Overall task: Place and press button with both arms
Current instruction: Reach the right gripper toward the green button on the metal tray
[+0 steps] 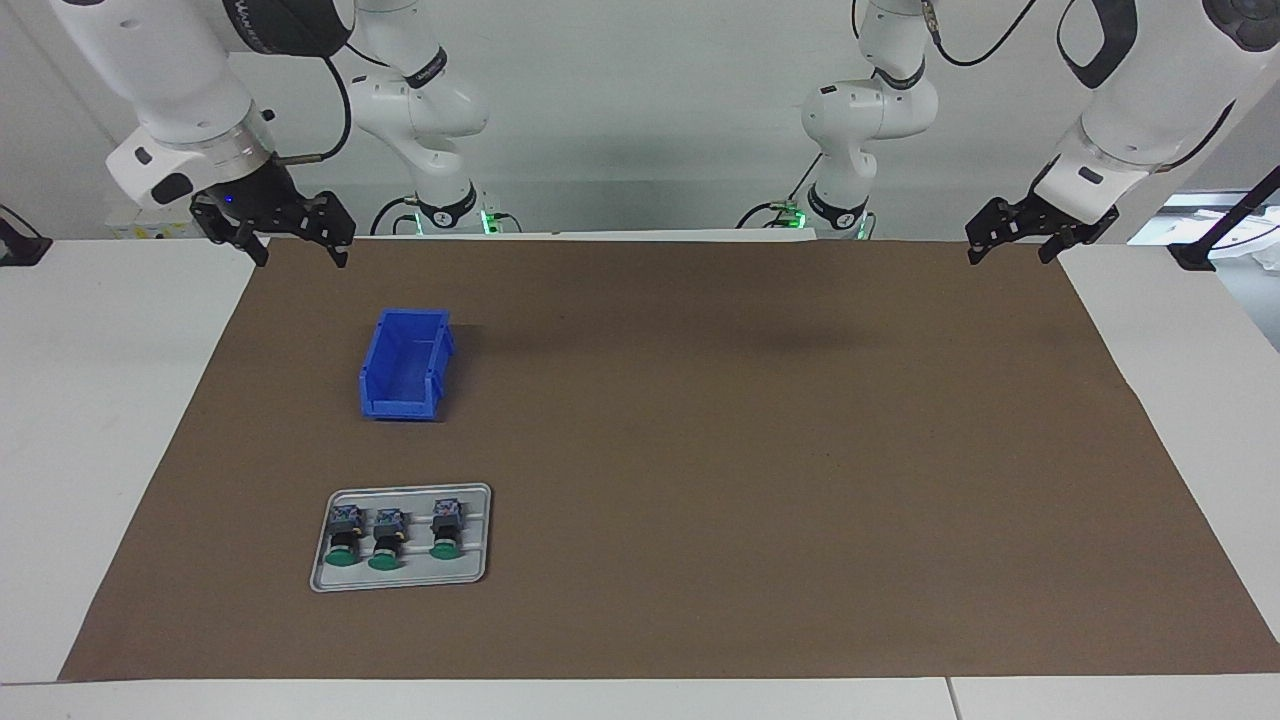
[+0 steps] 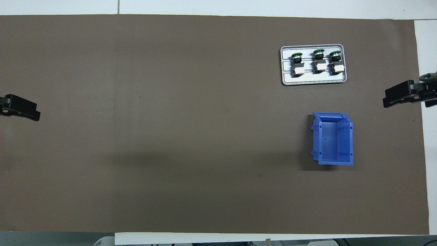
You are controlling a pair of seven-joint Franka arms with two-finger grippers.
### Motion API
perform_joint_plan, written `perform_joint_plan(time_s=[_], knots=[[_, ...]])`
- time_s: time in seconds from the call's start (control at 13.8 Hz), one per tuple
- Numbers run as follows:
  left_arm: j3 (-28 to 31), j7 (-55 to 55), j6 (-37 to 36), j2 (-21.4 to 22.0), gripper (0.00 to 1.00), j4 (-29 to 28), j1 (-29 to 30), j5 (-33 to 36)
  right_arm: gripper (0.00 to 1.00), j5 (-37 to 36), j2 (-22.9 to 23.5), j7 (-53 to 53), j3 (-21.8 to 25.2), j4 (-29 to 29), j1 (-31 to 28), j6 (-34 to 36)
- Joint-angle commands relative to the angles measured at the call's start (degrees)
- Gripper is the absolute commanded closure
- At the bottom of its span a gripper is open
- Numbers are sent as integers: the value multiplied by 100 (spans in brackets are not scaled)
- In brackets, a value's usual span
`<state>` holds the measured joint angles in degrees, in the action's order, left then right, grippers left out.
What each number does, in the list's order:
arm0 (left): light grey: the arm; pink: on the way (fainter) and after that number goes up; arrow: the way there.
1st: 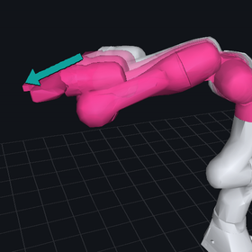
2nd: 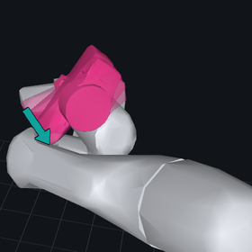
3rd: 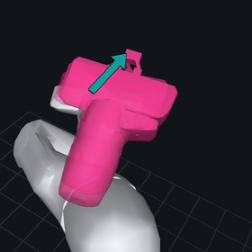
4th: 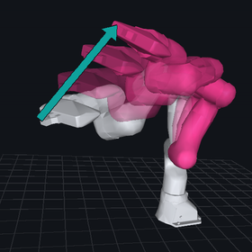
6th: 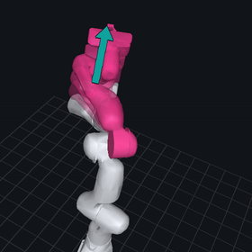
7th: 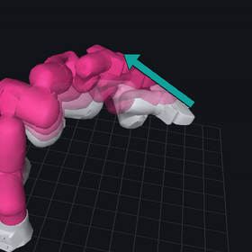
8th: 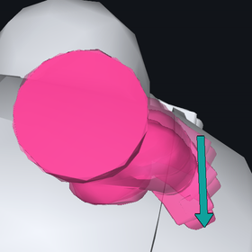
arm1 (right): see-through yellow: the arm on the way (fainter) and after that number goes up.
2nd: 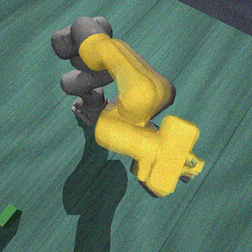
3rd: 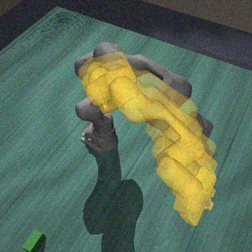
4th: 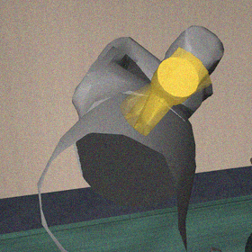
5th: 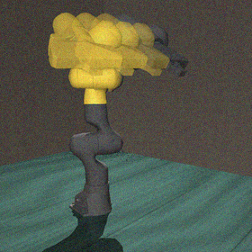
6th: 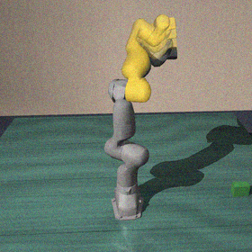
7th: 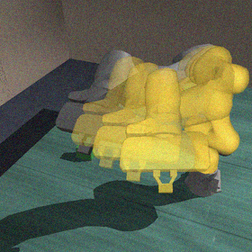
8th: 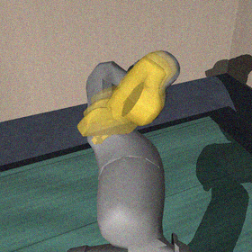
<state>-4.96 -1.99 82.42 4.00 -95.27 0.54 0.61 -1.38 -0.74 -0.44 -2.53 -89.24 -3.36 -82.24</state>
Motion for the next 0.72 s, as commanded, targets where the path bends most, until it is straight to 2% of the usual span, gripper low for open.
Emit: perform_joint_plan(time_s=[0.0,0.65], knots=[[-5,-74,-33,171,0,-133,-27,71,1,50,30,88,-11,56,-16,15],[-14,-47,46,162,0,-124,-19,71,1,111,-32,149,7,47,-77,-29]])
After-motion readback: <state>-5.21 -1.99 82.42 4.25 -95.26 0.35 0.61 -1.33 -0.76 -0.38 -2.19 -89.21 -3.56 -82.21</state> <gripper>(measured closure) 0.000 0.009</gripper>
